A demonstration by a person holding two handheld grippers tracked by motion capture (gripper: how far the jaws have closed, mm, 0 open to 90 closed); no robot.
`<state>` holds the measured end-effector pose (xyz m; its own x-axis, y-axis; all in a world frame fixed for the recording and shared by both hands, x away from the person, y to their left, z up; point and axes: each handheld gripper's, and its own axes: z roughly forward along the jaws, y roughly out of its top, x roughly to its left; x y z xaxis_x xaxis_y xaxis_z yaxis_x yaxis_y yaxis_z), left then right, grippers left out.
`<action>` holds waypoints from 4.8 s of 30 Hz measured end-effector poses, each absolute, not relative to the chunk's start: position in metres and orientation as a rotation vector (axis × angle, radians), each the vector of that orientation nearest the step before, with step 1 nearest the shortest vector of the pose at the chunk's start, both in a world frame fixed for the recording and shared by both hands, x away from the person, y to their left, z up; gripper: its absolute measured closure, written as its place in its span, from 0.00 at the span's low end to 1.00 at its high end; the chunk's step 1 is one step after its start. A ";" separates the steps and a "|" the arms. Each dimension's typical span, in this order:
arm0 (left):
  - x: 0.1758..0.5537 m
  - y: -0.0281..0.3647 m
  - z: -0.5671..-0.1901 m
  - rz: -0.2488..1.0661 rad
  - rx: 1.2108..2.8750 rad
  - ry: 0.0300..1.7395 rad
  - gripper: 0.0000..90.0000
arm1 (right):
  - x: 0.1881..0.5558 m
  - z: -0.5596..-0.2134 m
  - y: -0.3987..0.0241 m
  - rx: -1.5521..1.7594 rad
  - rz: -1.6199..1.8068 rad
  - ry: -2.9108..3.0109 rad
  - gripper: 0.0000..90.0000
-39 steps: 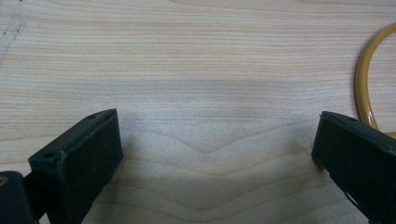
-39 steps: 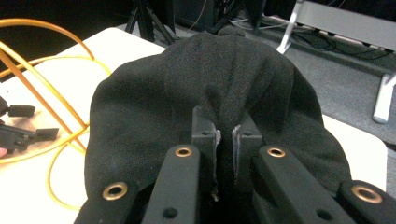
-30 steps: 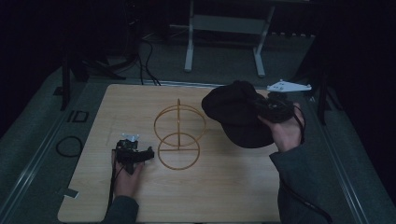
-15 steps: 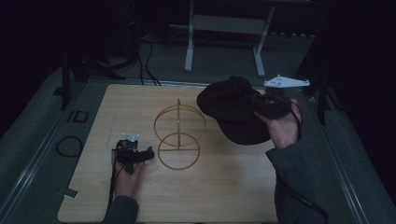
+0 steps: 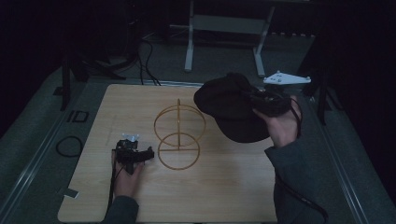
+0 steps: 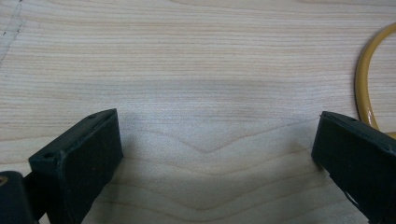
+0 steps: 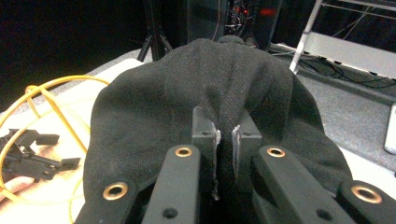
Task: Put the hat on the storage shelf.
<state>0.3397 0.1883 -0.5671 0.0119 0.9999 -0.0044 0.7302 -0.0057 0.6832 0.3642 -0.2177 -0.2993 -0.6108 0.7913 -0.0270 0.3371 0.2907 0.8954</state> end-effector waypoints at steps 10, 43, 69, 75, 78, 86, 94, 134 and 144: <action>0.340 0.188 -0.567 0.694 1.788 1.769 0.01 | 0.363 -0.292 -0.210 0.984 1.298 2.094 0.93; 0.340 0.188 -0.567 0.692 1.792 1.769 0.01 | 0.364 -0.273 -0.183 0.907 1.364 2.105 0.93; 0.340 0.189 -0.567 0.692 1.793 1.769 0.01 | 0.359 -0.263 -0.172 0.812 1.464 2.133 0.93; 0.340 0.188 -0.567 0.692 1.791 1.770 0.01 | 0.358 -0.264 -0.165 0.783 1.478 2.155 0.93; 0.340 0.188 -0.567 0.690 1.791 1.771 0.01 | 0.358 -0.267 -0.157 0.767 1.483 2.173 0.93; 0.340 0.188 -0.567 0.692 1.790 1.771 0.01 | 0.357 -0.271 -0.142 0.725 1.481 2.216 0.93; 0.340 0.188 -0.567 0.691 1.794 1.770 0.01 | 0.357 -0.277 -0.131 0.694 1.473 2.249 0.92; 0.339 0.189 -0.567 0.691 1.800 1.768 0.01 | 0.363 -0.307 -0.111 0.622 1.452 2.383 0.90; 0.340 0.189 -0.567 0.695 1.799 1.767 0.01 | 0.365 -0.315 -0.108 0.609 1.401 2.443 0.84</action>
<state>0.3395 0.1888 -0.5670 0.0170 0.9999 0.0013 0.7331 -0.0134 0.6800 0.3653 -0.1078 -0.3154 -0.8786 0.4772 -0.0160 0.2272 0.4472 0.8651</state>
